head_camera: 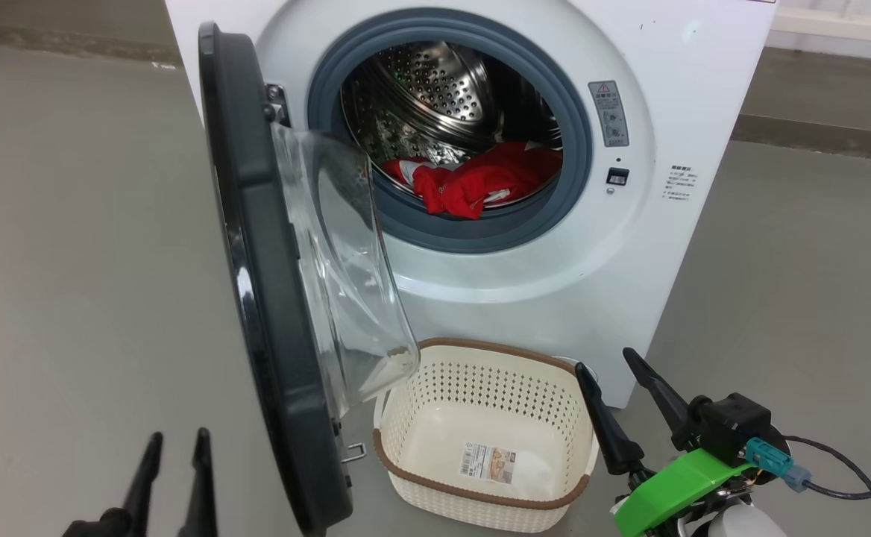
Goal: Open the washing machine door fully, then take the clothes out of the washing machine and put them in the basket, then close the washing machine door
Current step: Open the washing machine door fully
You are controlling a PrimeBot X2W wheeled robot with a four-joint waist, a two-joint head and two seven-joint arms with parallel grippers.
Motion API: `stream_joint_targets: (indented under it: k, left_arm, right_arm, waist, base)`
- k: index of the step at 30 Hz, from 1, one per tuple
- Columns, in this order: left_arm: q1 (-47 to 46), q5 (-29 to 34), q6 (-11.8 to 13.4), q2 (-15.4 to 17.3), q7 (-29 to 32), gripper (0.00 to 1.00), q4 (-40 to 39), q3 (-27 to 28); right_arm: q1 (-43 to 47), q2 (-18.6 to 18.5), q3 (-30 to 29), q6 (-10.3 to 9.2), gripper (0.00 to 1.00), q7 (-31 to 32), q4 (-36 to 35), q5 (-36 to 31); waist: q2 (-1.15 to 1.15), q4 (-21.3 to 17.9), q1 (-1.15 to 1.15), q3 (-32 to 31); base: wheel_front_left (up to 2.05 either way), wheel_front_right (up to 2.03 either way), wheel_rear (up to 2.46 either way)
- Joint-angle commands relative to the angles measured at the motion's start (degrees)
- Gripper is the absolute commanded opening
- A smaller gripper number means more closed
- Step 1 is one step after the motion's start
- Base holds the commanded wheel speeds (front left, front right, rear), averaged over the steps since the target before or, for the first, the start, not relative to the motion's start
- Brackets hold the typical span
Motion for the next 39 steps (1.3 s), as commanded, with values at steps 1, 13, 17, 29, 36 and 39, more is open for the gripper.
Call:
stream_joint_targets:
  k: [1, 13, 17, 29, 36, 39]
  left_arm:
    - [-0.96, 0.83, 0.59, 0.92, -0.32, 0.08, -1.33, 1.47]
    - [-4.44, -0.88, 1.67, 0.2, 0.42, 0.0, -9.36, 1.84]
    - [-7.07, -0.35, 2.55, 0.31, 1.12, 0.0, -13.19, 1.6]
    - [-12.91, -1.54, 2.22, -0.72, 5.61, 0.0, -24.55, -3.5]
    - [-13.22, -3.78, 0.24, -1.85, 10.49, 0.0, -22.7, -11.28]
    - [-12.64, -4.92, -0.31, -2.12, 11.31, 0.0, -19.92, -13.44]
  right_arm:
    - [-0.96, 0.21, 0.96, 0.37, 1.0, -0.52, -1.26, 0.38]
    - [-1.0, 0.21, 1.47, 0.37, 1.0, -0.52, -0.88, 2.52]
    - [-1.14, 0.21, 1.51, 0.37, 1.0, -0.52, -0.68, 2.75]
    - [-0.78, 0.21, 1.89, 0.37, 1.0, -0.52, -0.77, 2.37]
    - [-0.94, 0.21, 2.02, 0.37, 1.0, -0.52, -0.41, 2.21]
    - [-1.03, 0.21, 2.26, 0.37, 1.0, -0.52, -0.25, 2.28]
  waist:
    - [0.0, -0.11, 0.0, 0.0]
    - [0.0, -0.52, 0.0, -0.25]
    - [0.0, -0.7, 0.0, -0.29]
    - [0.0, -2.04, 0.0, 0.17]
    - [0.0, -2.8, 0.0, 0.18]
    - [0.0, -3.15, 0.0, 0.17]
  base:
    - [0.0, 0.0, 0.0]
    - [0.0, 0.0, 0.0]
    - [0.0, 0.0, 0.0]
    - [0.0, 0.0, 0.0]
    - [0.0, 0.0, 0.0]
    - [0.0, 0.0, 0.0]
